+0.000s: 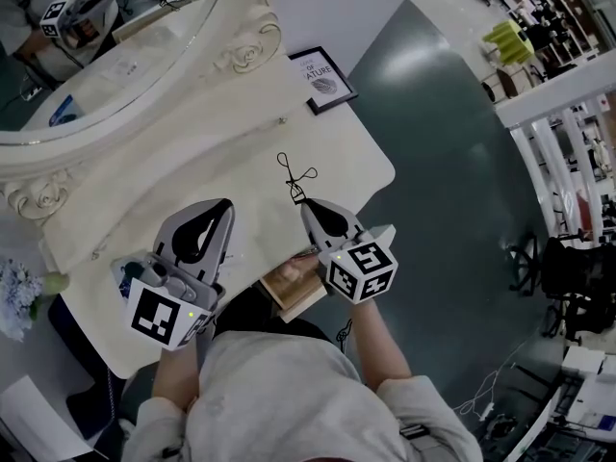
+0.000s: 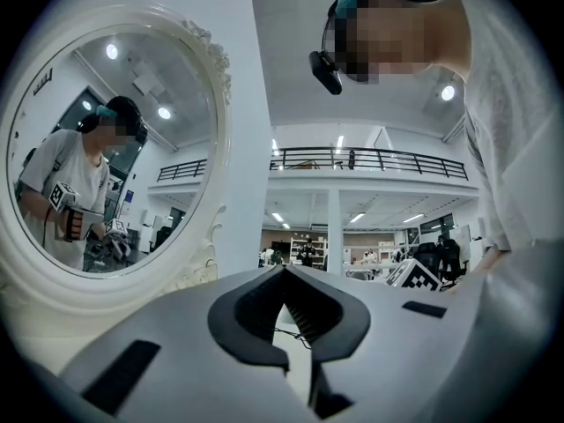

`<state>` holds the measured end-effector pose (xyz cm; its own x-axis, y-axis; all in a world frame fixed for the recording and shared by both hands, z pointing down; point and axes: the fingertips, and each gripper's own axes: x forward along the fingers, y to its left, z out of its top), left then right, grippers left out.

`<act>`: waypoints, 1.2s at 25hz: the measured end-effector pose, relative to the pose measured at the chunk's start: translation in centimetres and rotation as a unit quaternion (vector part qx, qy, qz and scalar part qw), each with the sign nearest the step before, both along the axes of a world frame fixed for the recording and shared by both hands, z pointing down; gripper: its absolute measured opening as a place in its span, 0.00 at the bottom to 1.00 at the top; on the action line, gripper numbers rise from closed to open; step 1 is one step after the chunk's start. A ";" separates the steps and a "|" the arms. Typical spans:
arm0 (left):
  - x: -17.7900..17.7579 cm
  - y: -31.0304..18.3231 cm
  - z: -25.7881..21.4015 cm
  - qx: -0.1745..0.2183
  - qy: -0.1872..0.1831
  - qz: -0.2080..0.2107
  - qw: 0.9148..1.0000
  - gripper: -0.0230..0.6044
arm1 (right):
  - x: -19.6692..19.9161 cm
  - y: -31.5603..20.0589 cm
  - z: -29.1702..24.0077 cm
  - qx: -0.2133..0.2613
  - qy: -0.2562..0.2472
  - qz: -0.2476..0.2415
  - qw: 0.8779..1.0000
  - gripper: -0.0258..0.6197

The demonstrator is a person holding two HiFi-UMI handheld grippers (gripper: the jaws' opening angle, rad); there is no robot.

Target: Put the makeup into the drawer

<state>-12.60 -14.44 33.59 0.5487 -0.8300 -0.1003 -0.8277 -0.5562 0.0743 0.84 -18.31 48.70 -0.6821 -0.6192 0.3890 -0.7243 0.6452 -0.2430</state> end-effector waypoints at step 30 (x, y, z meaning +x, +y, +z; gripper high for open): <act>5.5 5.7 -2.3 0.025 -0.012 -0.012 1.000 0.05 | 9.3 9.5 -1.4 0.034 0.017 -0.052 0.998 0.07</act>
<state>-7.12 -8.73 31.27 0.5310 -0.8374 -0.1297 -0.8423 -0.5383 0.0271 10.16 -8.85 47.31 -0.7307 -0.5716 0.3733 -0.6601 0.7310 -0.1730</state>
